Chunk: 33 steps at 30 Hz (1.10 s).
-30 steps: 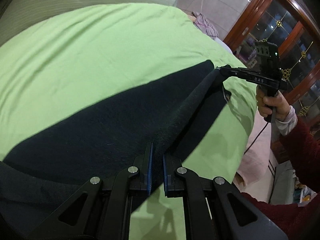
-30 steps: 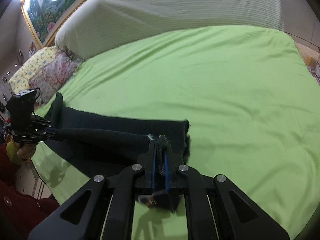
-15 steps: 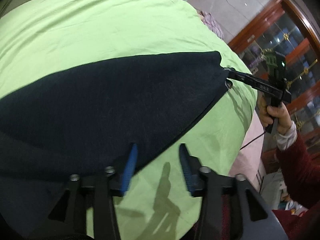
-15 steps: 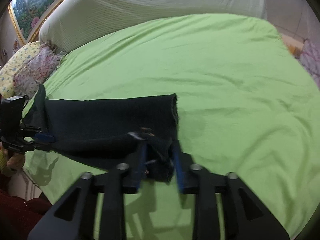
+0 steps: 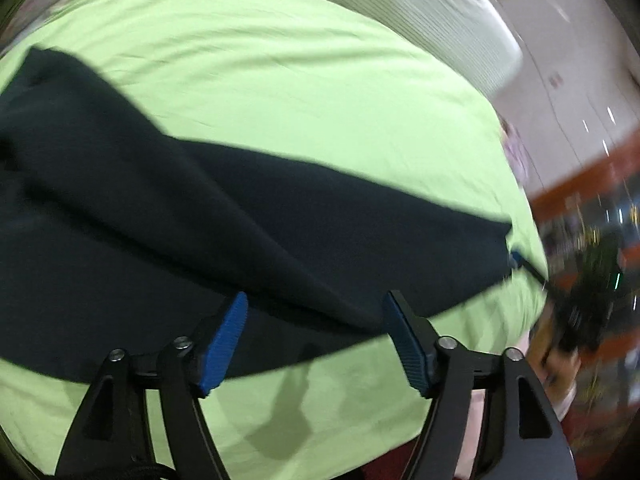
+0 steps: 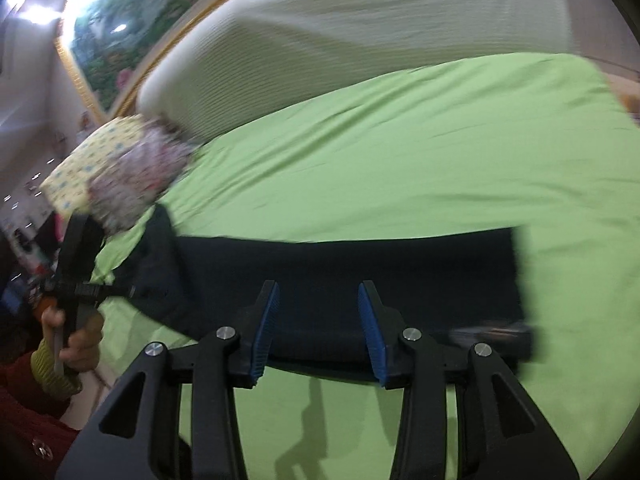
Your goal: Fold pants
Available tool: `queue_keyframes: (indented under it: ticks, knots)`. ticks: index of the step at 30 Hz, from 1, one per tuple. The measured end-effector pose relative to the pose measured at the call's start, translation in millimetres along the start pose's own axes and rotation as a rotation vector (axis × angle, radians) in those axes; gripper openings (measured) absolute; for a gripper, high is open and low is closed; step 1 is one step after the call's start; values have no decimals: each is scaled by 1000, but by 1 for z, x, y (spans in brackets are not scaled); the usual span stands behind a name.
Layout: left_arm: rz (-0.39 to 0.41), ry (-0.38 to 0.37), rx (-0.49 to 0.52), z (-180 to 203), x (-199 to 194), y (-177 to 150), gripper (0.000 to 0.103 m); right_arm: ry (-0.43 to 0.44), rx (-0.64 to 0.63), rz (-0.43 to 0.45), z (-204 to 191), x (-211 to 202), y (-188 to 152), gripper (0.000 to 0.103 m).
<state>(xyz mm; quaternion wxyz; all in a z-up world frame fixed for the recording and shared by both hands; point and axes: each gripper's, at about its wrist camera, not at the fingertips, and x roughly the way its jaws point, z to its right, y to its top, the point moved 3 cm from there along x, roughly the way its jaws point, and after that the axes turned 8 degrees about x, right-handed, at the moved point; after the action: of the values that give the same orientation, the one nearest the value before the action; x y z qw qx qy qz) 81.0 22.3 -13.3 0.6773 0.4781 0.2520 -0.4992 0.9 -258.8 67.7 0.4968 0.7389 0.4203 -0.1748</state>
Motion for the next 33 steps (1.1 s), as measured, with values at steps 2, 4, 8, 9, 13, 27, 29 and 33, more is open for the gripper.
queue_keyframes:
  ticks: [2,4,8,9,13,27,29,33]
  knots:
    - [1,13,-76,-18,-7,12,76,36,-16,-25,-19,19,-2,43]
    - [-5,53,-148,-36,-13,26,76,82,-31,-52,-38,36,-6,43]
    - [-81,170,-275,-74,-19,63,76,157,-77,-110,-74,65,-14,43]
    - [-105,184,-296,-79,-18,72,76,174,-92,-131,-84,75,-15,43]
    - [-175,234,-361,-96,-9,101,76,215,-156,-193,-118,108,-21,43]
    - [-327,435,-263,-119,43,143,33,232,-254,-343,-160,177,-46,43]
    - [-295,417,-238,-114,42,136,17,229,-259,-354,-161,181,-50,34]
    - [-182,358,-235,-113,13,114,8,223,-272,-347,-163,177,-52,7]
